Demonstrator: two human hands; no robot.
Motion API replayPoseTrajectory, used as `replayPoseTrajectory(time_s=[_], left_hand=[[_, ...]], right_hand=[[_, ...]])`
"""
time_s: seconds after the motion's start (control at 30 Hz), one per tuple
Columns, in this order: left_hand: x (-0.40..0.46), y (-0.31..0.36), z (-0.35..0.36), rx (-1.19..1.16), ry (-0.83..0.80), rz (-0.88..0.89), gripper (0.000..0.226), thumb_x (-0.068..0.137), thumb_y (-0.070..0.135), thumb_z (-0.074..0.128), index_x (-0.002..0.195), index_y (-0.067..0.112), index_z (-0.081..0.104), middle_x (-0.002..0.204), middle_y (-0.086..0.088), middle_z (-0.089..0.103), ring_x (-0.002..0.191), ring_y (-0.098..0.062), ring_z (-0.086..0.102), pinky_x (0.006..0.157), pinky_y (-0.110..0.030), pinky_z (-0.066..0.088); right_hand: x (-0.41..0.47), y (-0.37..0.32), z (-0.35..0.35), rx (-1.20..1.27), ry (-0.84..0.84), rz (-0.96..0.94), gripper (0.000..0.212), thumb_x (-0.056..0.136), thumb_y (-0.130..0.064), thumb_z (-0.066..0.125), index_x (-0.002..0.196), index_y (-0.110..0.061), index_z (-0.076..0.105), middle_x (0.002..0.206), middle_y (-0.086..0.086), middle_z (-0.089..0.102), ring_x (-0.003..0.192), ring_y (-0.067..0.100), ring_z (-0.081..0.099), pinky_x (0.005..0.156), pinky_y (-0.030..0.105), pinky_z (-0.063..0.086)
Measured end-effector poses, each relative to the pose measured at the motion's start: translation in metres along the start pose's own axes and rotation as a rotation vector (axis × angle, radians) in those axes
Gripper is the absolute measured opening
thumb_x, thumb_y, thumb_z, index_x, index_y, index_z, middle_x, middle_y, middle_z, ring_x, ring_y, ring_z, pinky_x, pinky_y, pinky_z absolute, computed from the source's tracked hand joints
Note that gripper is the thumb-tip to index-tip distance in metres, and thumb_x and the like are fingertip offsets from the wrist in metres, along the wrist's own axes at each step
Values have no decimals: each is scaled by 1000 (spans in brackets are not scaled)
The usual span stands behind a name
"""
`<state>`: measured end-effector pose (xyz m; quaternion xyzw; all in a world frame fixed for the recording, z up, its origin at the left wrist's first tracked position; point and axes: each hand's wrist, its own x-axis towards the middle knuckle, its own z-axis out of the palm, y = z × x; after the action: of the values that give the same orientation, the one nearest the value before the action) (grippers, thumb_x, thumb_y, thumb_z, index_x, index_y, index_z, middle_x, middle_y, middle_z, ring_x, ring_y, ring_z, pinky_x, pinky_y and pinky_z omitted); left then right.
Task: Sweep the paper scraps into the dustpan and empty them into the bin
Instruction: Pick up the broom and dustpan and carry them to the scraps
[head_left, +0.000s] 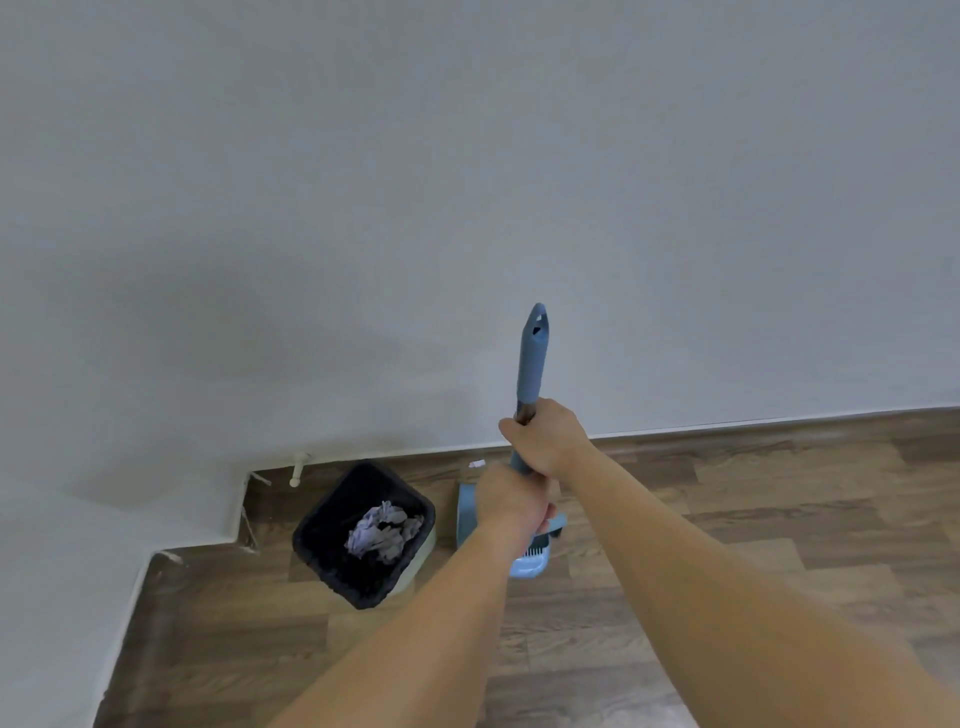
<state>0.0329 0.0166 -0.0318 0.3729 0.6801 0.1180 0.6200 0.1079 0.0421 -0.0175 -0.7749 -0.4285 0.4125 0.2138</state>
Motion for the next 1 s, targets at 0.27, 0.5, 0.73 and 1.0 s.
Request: replayPoseTrajectory(time_s=[0.27,0.5,0.73,1.0], left_hand=[[-45,34,-9,103,-1,55,14,91,10,46,78,8,50,60,-6,48,45,-18,42,38,-18,33],[-85,65,-25,59,-113,-47,24,95,8,45,73,4,53,53,-9,52,41,-17,48,42,-23,43],[-130,101,-43,136,-114,71,26,92,7,47,67,10,49,50,-4,35,41,-14,30,39,-22,29],[-179,134,-49,205,-56,248,20,87,5,46,69,12,52,59,-3,42,48,-17,34,46,-24,30]], right_hand=[[-22,-22,-28,62,56,4,29,88,-34,55,70,-14,45,71,2,53,71,19,50,65,28,42],[-53,-57,-54,0,94,-44,30,87,-34,53,65,-14,45,65,1,55,66,19,52,62,29,46],[-84,-99,-91,-28,175,-97,33,87,-29,52,60,-18,38,58,-3,46,54,13,43,51,23,35],[-117,-143,-129,-19,288,-115,25,84,-17,48,62,-19,38,62,-3,47,60,19,46,54,25,36]])
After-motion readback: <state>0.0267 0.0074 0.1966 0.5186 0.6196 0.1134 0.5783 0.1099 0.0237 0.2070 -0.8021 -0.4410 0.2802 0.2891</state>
